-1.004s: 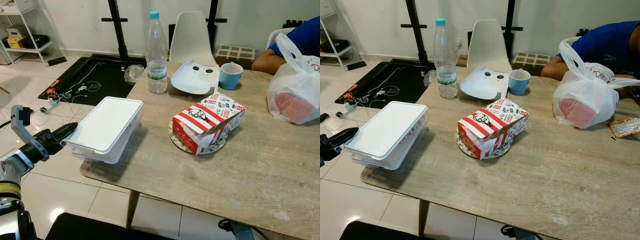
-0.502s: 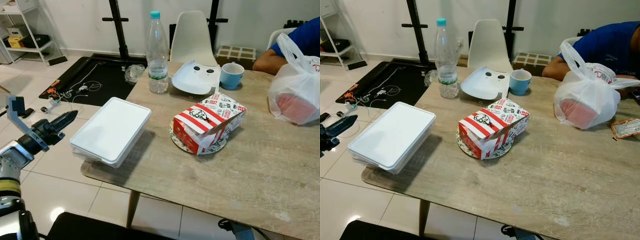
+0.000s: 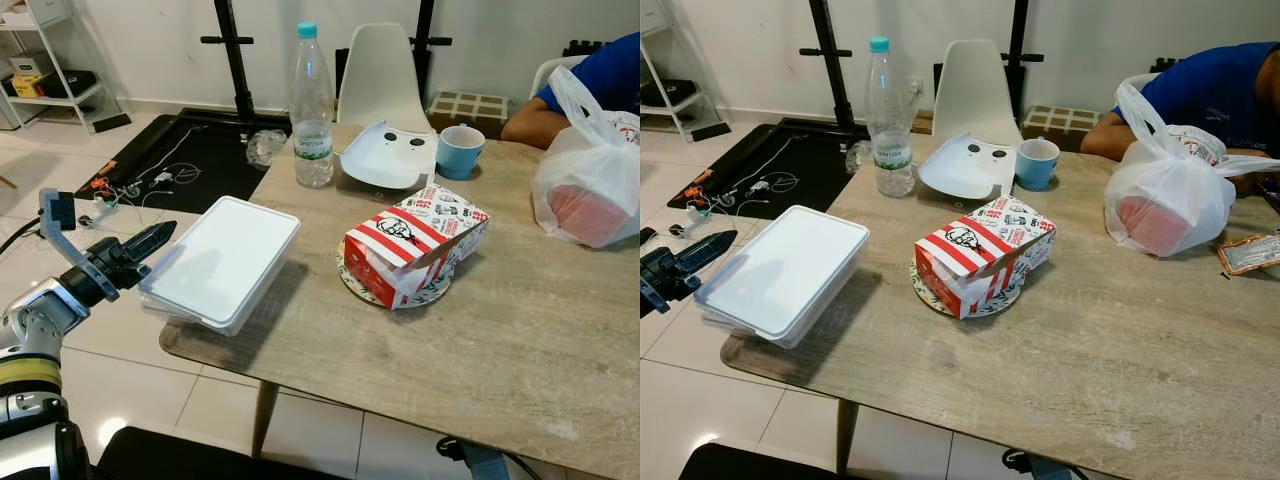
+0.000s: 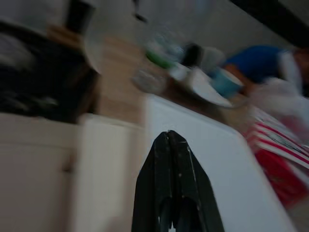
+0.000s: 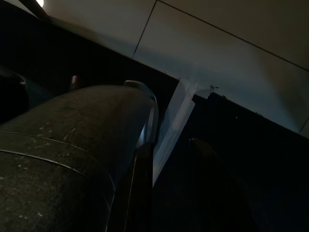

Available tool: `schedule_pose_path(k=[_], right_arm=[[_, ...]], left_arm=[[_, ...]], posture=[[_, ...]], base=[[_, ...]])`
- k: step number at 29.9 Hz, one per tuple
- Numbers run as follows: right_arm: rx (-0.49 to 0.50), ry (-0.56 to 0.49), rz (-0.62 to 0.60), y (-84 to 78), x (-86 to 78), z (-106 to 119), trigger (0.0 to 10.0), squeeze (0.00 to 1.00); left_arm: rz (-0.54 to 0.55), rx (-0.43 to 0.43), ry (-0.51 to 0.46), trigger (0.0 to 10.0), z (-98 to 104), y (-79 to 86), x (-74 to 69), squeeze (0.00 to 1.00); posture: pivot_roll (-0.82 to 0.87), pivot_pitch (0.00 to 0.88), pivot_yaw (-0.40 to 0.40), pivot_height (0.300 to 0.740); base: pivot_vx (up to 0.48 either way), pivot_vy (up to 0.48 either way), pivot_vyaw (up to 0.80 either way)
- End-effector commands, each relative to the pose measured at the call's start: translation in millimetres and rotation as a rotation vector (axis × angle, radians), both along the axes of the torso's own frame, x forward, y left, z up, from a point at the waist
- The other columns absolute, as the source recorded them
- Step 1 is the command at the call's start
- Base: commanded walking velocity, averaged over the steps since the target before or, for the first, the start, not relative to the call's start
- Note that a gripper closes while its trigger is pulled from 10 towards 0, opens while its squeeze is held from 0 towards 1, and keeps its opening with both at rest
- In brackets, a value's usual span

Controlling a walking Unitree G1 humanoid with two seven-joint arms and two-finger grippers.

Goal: Restocking fridge

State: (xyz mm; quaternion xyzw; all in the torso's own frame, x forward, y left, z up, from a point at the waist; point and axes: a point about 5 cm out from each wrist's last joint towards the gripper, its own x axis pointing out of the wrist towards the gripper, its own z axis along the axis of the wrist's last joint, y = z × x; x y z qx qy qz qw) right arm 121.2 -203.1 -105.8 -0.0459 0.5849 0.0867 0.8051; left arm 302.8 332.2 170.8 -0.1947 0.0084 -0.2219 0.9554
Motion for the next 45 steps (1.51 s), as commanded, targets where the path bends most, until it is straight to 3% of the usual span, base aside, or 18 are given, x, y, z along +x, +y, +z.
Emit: schedule_pose_path(k=[1, 2, 3, 6, 10, 14, 21, 22, 24, 25, 34, 40, 41, 42, 44, 45], right_arm=[[-0.004, 0.002, -0.002, -0.8, 0.1, 0, 10.0, 0.0], [-0.004, 0.002, -0.002, -0.8, 0.1, 0, 10.0, 0.0], [-0.005, 0.002, -0.001, -0.9, 0.2, 0, 10.0, 0.0], [-0.006, 0.002, 0.0, -0.7, 0.1, 0, 10.0, 0.0], [-0.006, 0.002, -0.001, -0.5, 0.0, 0, 10.0, 0.0], [-0.003, 0.005, 0.002, 0.6, -0.4, 0, 10.0, 0.0], [-0.004, 0.007, 0.002, 1.2, -1.8, -1, 10.0, 0.0], [-0.005, 0.008, 0.002, 1.1, -2.2, -1, 10.0, 0.0], [-0.005, 0.008, 0.002, 1.1, -2.2, -1, 10.0, 0.0], [-0.006, 0.01, 0.003, 1.0, -2.9, -1, 10.0, 0.0], [-0.004, 0.011, 0.003, 1.7, -3.3, -1, 10.0, 0.0], [-0.002, 0.01, 0.0, 2.5, -3.1, -1, 10.0, 0.0], [-0.004, 0.01, -0.002, 2.1, -3.1, -1, 10.0, 0.0], [-0.005, 0.01, -0.002, 1.8, -3.1, -1, 10.0, 0.0], [-0.005, 0.01, -0.003, 1.7, -3.2, -1, 10.0, 0.0], [-0.006, 0.01, -0.002, 1.4, -3.1, -1, 10.0, 0.0]], left_arm=[[0.036, 0.023, -0.019, 10.0, 4, 3.5, 1.8, 0.12], [0.036, 0.023, -0.019, 10.0, 4, 3.5, 1.8, 0.12], [0.04, 0.053, -0.021, 10.0, 9, 5.3, 2.1, 0.98], [-0.016, 0.142, 0.025, 10.0, 15, 4.3, 3.2, 1.0], [-0.046, 0.157, 0.039, 10.0, 18, 3.3, 3.8, 1.0], [-0.174, 0.22, 0.114, 10.0, 20, -1.5, 4.6, 1.0], [-0.176, 0.265, 0.198, 10.0, 19, 3.2, 11.2, 1.0], [-0.185, 0.253, 0.216, 10.0, 19, 3.2, 12.2, 0.93], [-0.185, 0.253, 0.216, 10.0, 19, 3.2, 12.2, 0.93], [-0.222, 0.256, 0.259, 10.0, 16, 2.3, 11.6, 0.0], [-0.259, 0.187, 0.315, 10.0, 7, -4.1, 13.7, 0.0], [-0.287, 0.156, 0.379, 10.0, -9, -8.7, 11.5, 0.0], [-0.289, 0.137, 0.387, 9.6, -11, -8.2, 10.6, 0.0], [-0.288, 0.127, 0.391, 8.5, -12, -7.8, 9.8, 0.0], [-0.288, 0.122, 0.394, 8.5, -13, -7.6, 9.4, 0.0], [-0.292, 0.119, 0.401, 3.8, -15, -7.4, 8.2, 0.0]], posture=[[-0.06, 0.0, 0.027, 0.74], [-0.06, 0.0, 0.027, 0.74], [-0.06, 0.0, 0.027, 0.74], [-0.06, 0.0, 0.029, 0.74], [-0.06, 0.0, 0.028, 0.74], [-0.06, 0.0, 0.028, 0.74], [-0.06, 0.0, 0.032, 0.74], [-0.06, 0.0, 0.032, 0.74], [-0.06, 0.0, 0.032, 0.74], [-0.06, 0.0, 0.034, 0.74], [-0.07, 0.0, 0.04, 0.74], [-0.08, 0.0, 0.042, 0.74], [-0.08, 0.0, 0.042, 0.74], [-0.08, 0.0, 0.042, 0.74], [-0.08, 0.0, 0.042, 0.74], [-0.08, 0.0, 0.041, 0.74]], base=[[0.0, 0.0, 0.0], [0.0, 0.0, 0.0], [0.0, 0.0, 0.0], [0.0, 0.0, 0.0], [0.0, 0.0, 0.0], [0.0, 0.0, 0.0], [0.0, 0.0, 0.0], [0.0, 0.0, 0.0], [0.0, 0.0, 0.0], [0.0, 0.0, 0.0], [0.0, 0.0, 0.0], [0.0, 0.0, 0.0], [0.0, 0.0, 0.0], [0.0, 0.0, 0.0], [0.0, 0.0, 0.0], [0.0, 0.0, 0.0]])
